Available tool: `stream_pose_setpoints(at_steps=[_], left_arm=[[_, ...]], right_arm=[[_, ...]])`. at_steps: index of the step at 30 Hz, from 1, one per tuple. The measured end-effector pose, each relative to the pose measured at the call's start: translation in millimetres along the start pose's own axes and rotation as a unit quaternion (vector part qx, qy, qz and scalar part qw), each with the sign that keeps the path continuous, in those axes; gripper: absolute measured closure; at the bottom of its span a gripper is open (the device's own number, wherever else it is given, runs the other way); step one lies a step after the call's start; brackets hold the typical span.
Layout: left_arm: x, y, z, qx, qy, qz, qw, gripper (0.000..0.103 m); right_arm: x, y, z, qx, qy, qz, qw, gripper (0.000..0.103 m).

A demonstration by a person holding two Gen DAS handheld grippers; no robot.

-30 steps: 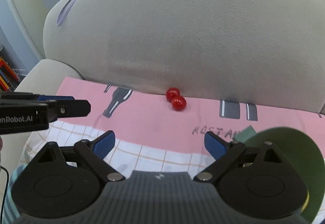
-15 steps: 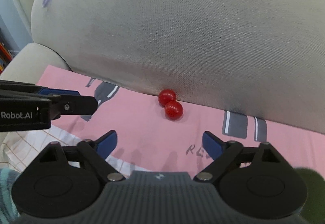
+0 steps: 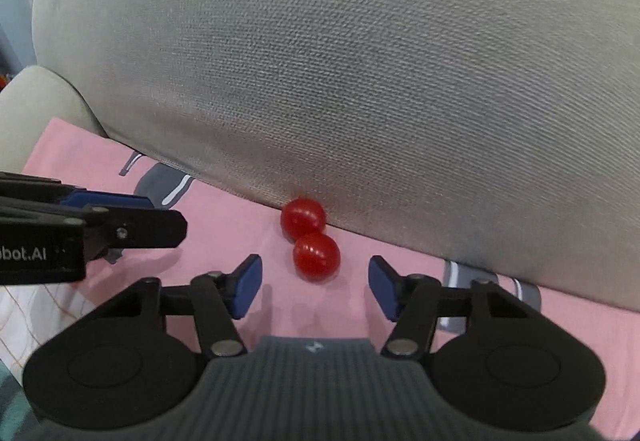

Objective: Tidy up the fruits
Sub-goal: 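Withdraw both tools from the colander toward the red tomatoes, then close the right tool on one tomato while the left tool grasps the other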

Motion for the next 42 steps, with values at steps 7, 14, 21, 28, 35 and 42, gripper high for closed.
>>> stream_pose_setpoints(at_steps=[7, 14, 21, 28, 35, 42], left_arm=[[3.0, -9.4, 0.2, 0.004, 0.003, 0.006, 1.0, 0.062], [-0.6, -21.7, -7.2, 0.015, 0.001, 0.008, 0.9999, 0.062], [-4.7, -39.4, -19.6, 0.027, 0.001, 0.016, 0.9995, 0.061], [0.4, -69.0, -31.1, 0.016, -0.002, 0.031, 0.9994, 0.051], [6.2, -87.2, -35.2, -0.006, -0.018, 0.032, 0.9993, 0.049], [14.8, -104.7, -37.6, -0.02, -0.016, 0.045, 0.9987, 0.052]], right_arm=[[-1.0, -20.8, 3.2, -0.004, 0.014, 0.009, 1.0, 0.062], [3.2, -33.4, -2.4, -0.011, -0.007, 0.02, 1.0, 0.074], [4.6, -26.1, -15.5, -0.008, -0.022, 0.032, 0.999, 0.075], [4.0, -13.4, -44.6, 0.021, -0.033, 0.036, 0.999, 0.075], [8.8, -7.0, -54.2, 0.021, -0.044, 0.033, 0.998, 0.075], [11.1, -4.5, -51.1, 0.01, -0.049, 0.031, 0.998, 0.075]])
Point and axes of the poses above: each gripper's, at about its wrist camera, not at the fingertips, and y roughly against the way its jaws point, z to its left, x to its underside, the point moved 10 cm from there along -y, roughly the way its jaws point, and after that the axes turned 9 degrees about -z, right-handed, at the moved point
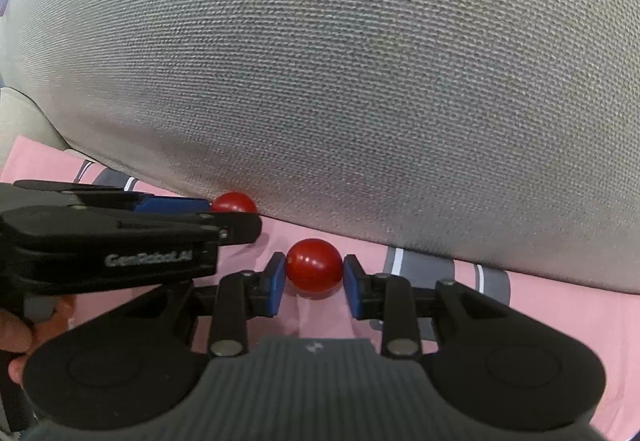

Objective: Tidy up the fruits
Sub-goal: 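Close the right tool on one tomato while the left tool grasps the other, then carry both red tomatoes over the green colander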

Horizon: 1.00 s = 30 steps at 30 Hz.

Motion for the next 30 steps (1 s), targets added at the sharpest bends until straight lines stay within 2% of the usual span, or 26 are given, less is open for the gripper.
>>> stream_pose_setpoints(at_steps=[3, 10, 20, 30], left_arm=[[3.1, -4.7, -4.5, 0.007, 0.007, 0.0, 1.0, 0.061], [-0.1, 6.5, -11.6, 0.01, 0.013, -0.013, 0.9998, 0.062], [-2.8, 72.8, -17.7, 0.001, 0.017, -0.039, 0.9991, 0.062], [-5.2, 136.3, -58.7, 0.014, -0.025, -0.078, 0.9966, 0.062]], right_arm=[[2.7, 2.1, 0.6, -0.002, -0.002, 0.0, 1.0, 0.075], [8.8, 9.4, 4.6, -0.003, -0.001, 0.001, 1.0, 0.075], [7.6, 47.1, 25.9, -0.022, 0.013, -0.02, 0.999, 0.075], [14.9, 108.0, 40.6, -0.039, 0.02, -0.053, 0.998, 0.075]])
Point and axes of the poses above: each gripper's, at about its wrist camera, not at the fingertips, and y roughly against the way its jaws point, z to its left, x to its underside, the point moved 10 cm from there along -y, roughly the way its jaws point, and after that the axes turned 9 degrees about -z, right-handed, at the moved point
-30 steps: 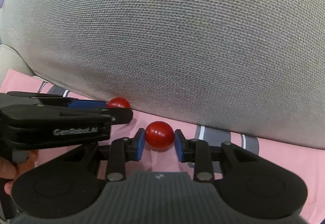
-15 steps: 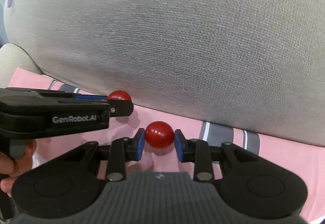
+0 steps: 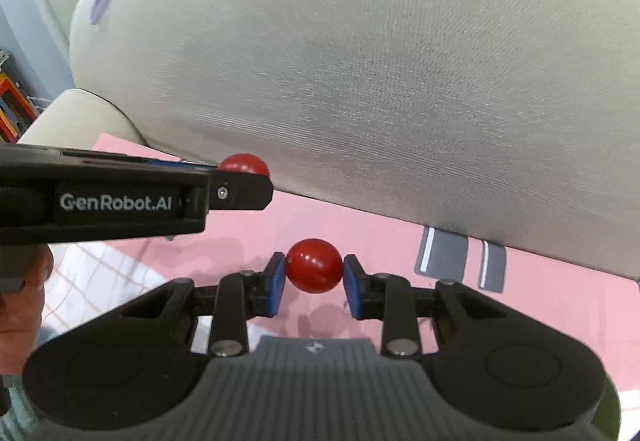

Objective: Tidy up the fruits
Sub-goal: 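Carry both red tomatoes over the green colander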

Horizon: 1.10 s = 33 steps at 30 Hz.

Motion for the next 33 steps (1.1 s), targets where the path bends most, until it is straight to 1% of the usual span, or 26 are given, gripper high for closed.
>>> stream_pose_setpoints(at_steps=[4, 12, 13, 20, 28, 33], left_arm=[[-3.9, 27.2, -20.0, 0.009, -0.021, -0.009, 0.9997, 0.062], [9.1, 56.8, -73.6, 0.038, -0.071, -0.012, 0.9967, 0.062], [11.2, 64.8, -82.6, 0.041, -0.076, -0.012, 0.9962, 0.062], [29.9, 86.0, -129.2, 0.066, -0.121, -0.01, 0.9904, 0.062], [54.0, 95.1, -166.4, 0.084, -0.162, 0.005, 0.9832, 0.062], [68.0, 91.6, -179.6, 0.098, -0.164, 0.023, 0.9813, 0.062]], right_arm=[[3.9, 26.8, 1.3, 0.0, -0.004, -0.013, 1.0, 0.075], [20.2, 81.7, -8.6, 0.017, -0.011, -0.037, 0.999, 0.075], [23.6, 88.8, -10.6, 0.02, -0.014, -0.04, 0.999, 0.075], [55.9, 131.7, -34.8, 0.04, -0.036, -0.05, 0.997, 0.075], [86.4, 162.2, -60.3, 0.062, -0.059, -0.055, 0.995, 0.075], [96.9, 172.1, -73.0, 0.074, -0.059, -0.056, 0.994, 0.075]])
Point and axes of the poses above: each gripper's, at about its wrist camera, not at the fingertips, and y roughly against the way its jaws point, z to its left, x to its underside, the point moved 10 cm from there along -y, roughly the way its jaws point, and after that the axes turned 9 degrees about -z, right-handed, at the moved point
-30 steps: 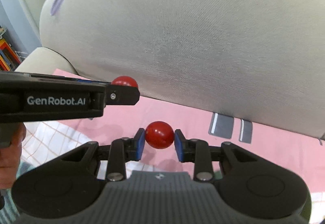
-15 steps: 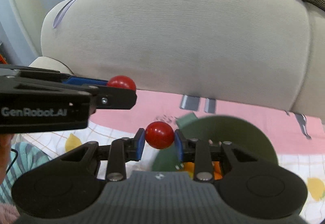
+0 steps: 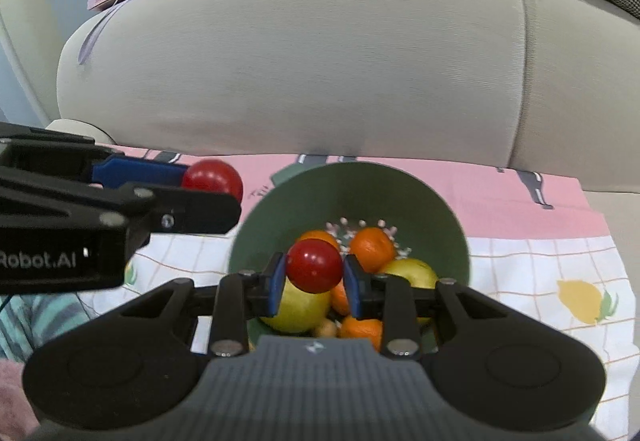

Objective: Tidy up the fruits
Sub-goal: 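Carry both red tomatoes over the green colander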

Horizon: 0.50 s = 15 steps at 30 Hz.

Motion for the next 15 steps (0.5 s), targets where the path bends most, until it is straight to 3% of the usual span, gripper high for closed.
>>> stream_pose_setpoints(at_steps=[15], left_arm=[[34.8, -33.9, -17.6, 0.027, 0.001, 0.059, 0.9979, 0.062]], right_arm=[[32.0, -11.2, -30.9, 0.024, 0.08, 0.041, 0.996, 0.075]])
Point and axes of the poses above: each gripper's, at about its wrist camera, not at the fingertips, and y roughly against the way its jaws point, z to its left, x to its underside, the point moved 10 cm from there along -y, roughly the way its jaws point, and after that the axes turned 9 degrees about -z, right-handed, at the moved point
